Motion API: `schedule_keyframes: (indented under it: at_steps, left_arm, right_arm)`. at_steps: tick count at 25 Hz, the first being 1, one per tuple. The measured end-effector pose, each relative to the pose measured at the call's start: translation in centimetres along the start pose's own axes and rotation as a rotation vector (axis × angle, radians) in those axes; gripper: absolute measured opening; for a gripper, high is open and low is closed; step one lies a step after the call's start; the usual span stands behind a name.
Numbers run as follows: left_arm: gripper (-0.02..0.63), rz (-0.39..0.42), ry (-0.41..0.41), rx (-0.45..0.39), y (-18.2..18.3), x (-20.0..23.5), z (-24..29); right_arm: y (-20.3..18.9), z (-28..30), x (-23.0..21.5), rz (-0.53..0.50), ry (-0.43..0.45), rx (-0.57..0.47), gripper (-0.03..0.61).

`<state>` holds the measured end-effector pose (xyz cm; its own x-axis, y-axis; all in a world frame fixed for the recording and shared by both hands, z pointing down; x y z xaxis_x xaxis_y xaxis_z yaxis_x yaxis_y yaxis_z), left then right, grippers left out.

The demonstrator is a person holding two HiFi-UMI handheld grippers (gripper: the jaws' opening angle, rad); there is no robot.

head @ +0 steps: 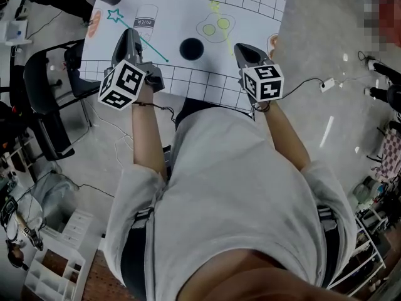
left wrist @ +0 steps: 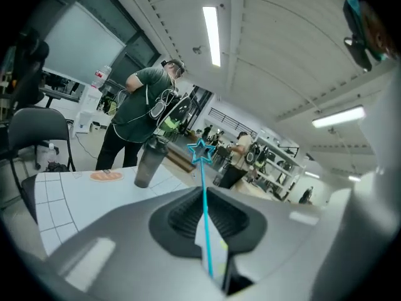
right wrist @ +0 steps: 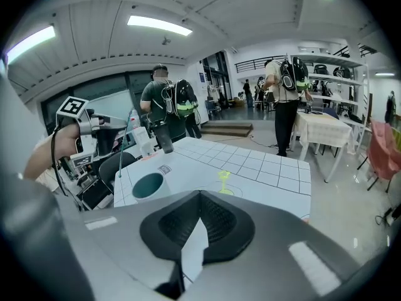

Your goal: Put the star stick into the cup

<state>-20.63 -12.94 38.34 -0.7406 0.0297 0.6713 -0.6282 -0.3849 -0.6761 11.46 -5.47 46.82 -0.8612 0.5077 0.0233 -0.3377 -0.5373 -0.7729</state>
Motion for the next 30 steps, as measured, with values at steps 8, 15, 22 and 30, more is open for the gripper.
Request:
schedule_keyframes:
  at_steps: [8,15,22,30]
  left_arm:
    - [0.018,-0.080,-0.135,-0.042,-1.4,-3.0,0.1]
    - [0.018,-0.018,-0.120,0.001,-5.0,-2.8,1.7]
    - [0.020,0.048,-0.108,0.050,-7.1,-2.3,1.4]
    - [0.020,0.109,-0.090,0.131,-8.8,-1.5,-0.1]
  right_arm:
    - [-0.5,-1.1,0.4,-0.002,-0.010,-0.005,-0.002]
    - [-1.7,-2.1,0.4,0.021,-0.031,0.012,-0.002]
    - [-2.8,-2.2,0.4,0.036,-0.035,0.028,-0.002]
    - [-2.3,-1.1,0.8,0.021,-0.006,0.028,-0.002]
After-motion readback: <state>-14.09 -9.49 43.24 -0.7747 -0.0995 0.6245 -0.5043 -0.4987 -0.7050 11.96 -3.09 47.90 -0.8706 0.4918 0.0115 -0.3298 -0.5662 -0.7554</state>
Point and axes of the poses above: the fingertips, and each gripper's own axes: z forward along the fingers, x to its left, y out of its top, the point moved 6 cm from there along -z, backward along the fingers, and after that the axes turned 15 degrees about -z, right-handed, at the moved point
